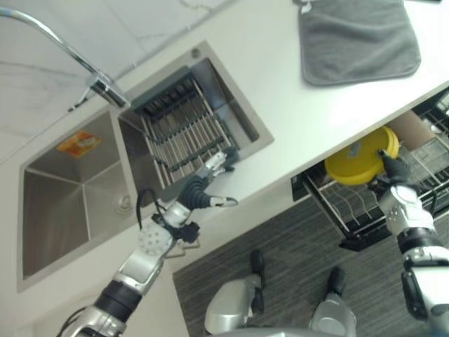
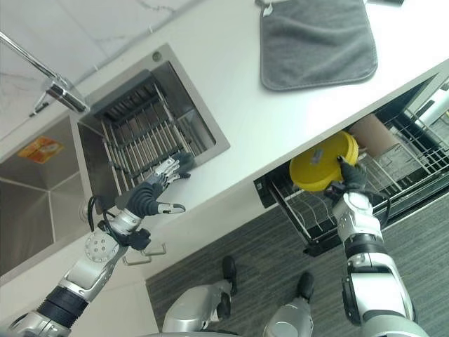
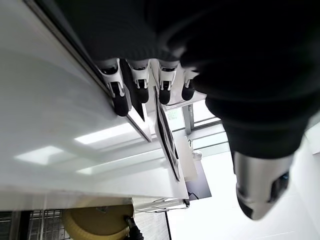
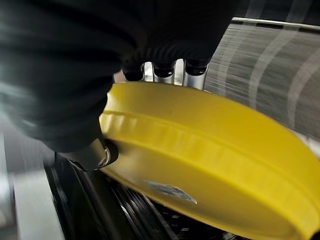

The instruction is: Place the dishes in the dishwasher.

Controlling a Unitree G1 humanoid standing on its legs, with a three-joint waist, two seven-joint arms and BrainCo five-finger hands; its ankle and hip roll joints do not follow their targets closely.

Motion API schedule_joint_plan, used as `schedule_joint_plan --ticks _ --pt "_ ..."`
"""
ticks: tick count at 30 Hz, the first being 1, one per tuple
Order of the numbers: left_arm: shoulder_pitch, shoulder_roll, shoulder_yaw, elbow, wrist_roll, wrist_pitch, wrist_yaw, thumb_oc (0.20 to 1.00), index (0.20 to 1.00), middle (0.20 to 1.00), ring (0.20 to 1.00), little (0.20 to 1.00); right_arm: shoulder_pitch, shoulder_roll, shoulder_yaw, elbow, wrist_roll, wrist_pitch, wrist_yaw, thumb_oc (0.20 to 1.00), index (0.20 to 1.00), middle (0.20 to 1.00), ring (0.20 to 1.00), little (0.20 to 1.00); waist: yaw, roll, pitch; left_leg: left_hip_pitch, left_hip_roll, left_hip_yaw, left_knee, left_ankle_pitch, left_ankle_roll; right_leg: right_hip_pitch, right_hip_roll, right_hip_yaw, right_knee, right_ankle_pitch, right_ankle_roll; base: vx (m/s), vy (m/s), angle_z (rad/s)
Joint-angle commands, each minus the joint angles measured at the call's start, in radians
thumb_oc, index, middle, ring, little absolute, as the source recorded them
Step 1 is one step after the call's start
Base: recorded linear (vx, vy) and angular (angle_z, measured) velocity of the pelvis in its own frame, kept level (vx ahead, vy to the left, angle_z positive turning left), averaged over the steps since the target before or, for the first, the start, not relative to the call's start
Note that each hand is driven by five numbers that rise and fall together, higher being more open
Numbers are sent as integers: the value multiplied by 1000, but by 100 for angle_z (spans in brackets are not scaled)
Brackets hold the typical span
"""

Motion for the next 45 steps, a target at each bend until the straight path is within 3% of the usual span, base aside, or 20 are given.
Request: schedule_joint_plan --ticks 1,3,4,6,10,15,17,19,21,24,29,33,36,37,40,43,45 --pt "-20 37 -3 -23 -19 -65 21 1000 1000 1000 1000 1000 -106 -87 79 5 -251 -37 34 200 200 200 200 200 32 -31 -10 -53 25 -121 84 -81 -27 -123 -52 64 264 -143 -16 -120 -49 13" --pt "-36 48 -8 -14 -17 -81 24 1000 1000 1000 1000 1000 -150 -132 143 33 -368 -71 26 200 200 200 200 200 41 -36 7 -77 27 -123 94 -76 -28 -149 -54 63 282 -141 -15 -109 -57 11" --pt "-57 63 -21 -5 -5 -99 34 1000 1000 1000 1000 1000 -209 -179 218 43 -463 -118 -41 200 200 200 200 200 49 -42 26 -105 30 -122 103 -71 -28 -178 -55 61 302 -139 -12 -125 -64 2" --pt "-64 68 -25 -2 -2 -104 40 1000 1000 1000 1000 1000 -226 -189 235 43 -511 -131 -72 200 200 200 200 200 50 -44 32 -112 30 -122 107 -70 -28 -186 -55 61 308 -139 -11 -76 -36 3" --pt "-90 78 -40 -6 13 -109 60 1000 1000 1000 1000 1000 -263 -220 314 18 -742 -158 -238 200 200 200 200 200 58 -50 53 -141 26 -120 119 -69 -22 -217 -54 59 330 -139 -4 -65 -28 3" --pt "-106 105 -49 -10 11 -118 61 1000 1000 1000 1000 1000 -268 -264 391 19 -940 -181 -329 200 200 200 200 200 68 -64 63 -162 26 -123 129 -72 -19 -231 -54 52 333 -135 4 -49 -64 9" --pt "-118 135 -62 -5 -2 -132 47 1000 1000 1000 1000 1000 -300 -313 484 42 -1059 -230 -355 200 200 200 200 200 79 -75 65 -173 28 -127 133 -74 -21 -239 -54 44 335 -131 10 -63 -115 8" --pt "-124 146 -67 -3 -9 -137 43 1000 1000 1000 1000 1000 -317 -330 523 42 -1077 -253 -343 200 200 200 200 200 82 -79 67 -177 29 -125 134 -75 -21 -242 -55 40 336 -131 13 -53 -90 9" --pt "-136 168 -71 11 -18 -152 31 1000 1000 1000 1000 1000 -341 -360 621 5 -1103 -311 -270 200 200 200 200 200 88 -92 72 -186 34 -125 141 -76 -23 -250 -57 34 341 -132 19 -46 -105 12" --pt "-144 172 -73 27 -12 -162 24 1000 1000 1000 1000 1000 -342 -372 698 -41 -1101 -300 -227 200 200 200 200 200 92 -104 76 -191 38 -122 147 -78 -22 -256 -59 29 347 -131 22 -2 -69 4" --pt "-186 187 -81 59 -19 -168 18 1000 1000 1000 1000 1000 -366 -368 727 -7 -1163 -322 -231 200 200 200 200 200 95 -108 88 -213 39 -127 161 -81 -23 -285 -63 31 361 -126 31 -7 -57 5" --pt "-234 197 -92 78 -40 -165 9 1000 1000 1000 1000 1000 -420 -352 768 59 -1219 -311 -341 200 200 200 200 200 108 -102 100 -236 31 -136 167 -80 -18 -308 -61 38 373 -129 28 -21 -36 3" --pt "-241 190 -108 78 -18 -184 29 1000 1000 1000 1000 1000 -420 -325 744 111 -1271 -235 -525 200 200 200 200 200 118 -89 100 -276 25 -144 165 -75 -17 -348 -63 36 376 -124 33 -7 -9 1" --pt "-248 184 -123 82 -3 -198 47 1000 1000 1000 1000 1000 -427 -301 720 146 -1300 -178 -633 200 200 200 200 200 122 -77 100 -304 21 -147 168 -74 -15 -375 -66 36 381 -120 34 0 0 0" --pt "-252 179 -139 77 13 -204 73 1000 1000 1000 1000 1000 -438 -285 699 176 -1307 -130 -702 200 200 200 200 200 124 -67 100 -328 16 -145 169 -72 -14 -399 -69 36 381 -116 35 -18 14 4" --pt "-253 176 -157 63 35 -208 111 1000 1000 1000 1000 1000 -468 -272 676 212 -1218 -42 -739 200 200 200 200 200 126 -53 100 -360 10 -143 171 -71 -14 -432 -73 40 388 -116 34 -3 25 2" --pt "-250 178 -160 48 40 -202 126 1000 1000 1000 1000 1000 -475 -275 660 233 -1186 -17 -755 200 200 200 200 200 127 -46 100 -370 8 -140 169 -69 -15 -443 -73 41 389 -116 32 4 35 2"
